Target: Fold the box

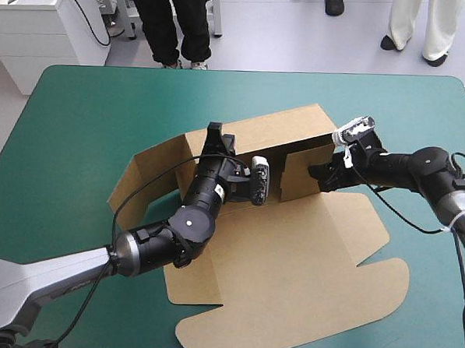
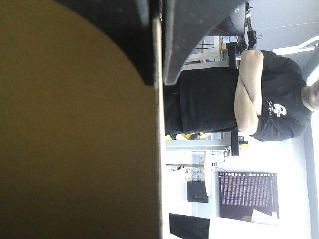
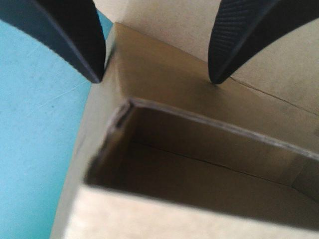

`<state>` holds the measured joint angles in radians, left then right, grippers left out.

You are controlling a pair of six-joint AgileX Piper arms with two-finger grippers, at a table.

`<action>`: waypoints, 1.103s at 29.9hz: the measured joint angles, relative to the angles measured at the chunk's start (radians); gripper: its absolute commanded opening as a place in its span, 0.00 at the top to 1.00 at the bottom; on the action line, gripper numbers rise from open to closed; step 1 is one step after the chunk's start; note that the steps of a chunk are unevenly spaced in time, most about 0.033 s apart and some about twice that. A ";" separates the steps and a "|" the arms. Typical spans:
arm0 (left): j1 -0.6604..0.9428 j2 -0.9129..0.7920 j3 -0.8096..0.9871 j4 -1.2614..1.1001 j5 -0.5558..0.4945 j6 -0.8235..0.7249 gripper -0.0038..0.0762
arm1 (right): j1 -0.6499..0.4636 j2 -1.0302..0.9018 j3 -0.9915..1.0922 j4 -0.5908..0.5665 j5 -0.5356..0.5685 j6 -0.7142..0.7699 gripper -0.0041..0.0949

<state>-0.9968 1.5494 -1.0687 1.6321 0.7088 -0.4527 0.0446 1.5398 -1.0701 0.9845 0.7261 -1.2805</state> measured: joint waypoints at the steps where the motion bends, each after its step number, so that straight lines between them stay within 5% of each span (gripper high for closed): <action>1: 0.000 0.000 0.000 0.000 0.000 0.000 0.99 | 0.000 0.000 0.000 0.002 0.000 -0.032 0.23; 4: 0.000 0.000 0.000 0.003 -0.001 0.000 0.99 | 0.000 0.000 0.000 0.013 -0.017 -0.101 0.12; 14: 0.000 0.000 0.000 0.005 -0.001 0.000 0.99 | 0.000 0.001 0.000 0.182 -0.063 -0.276 0.13; 19: 0.000 0.000 0.000 0.005 0.000 0.000 0.99 | 0.000 0.023 -0.001 0.262 -0.059 -0.318 0.34; 26: 0.000 0.002 0.000 0.004 0.004 -0.003 0.99 | 0.000 0.048 -0.018 0.275 -0.087 -0.325 0.97; 33: 0.000 0.002 0.000 0.000 0.013 -0.004 0.99 | -0.002 0.056 -0.037 0.282 -0.115 -0.320 0.98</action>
<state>-0.9968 1.5512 -1.0687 1.6324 0.7223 -0.4563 0.0427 1.5953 -1.1070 1.2670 0.6111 -1.6008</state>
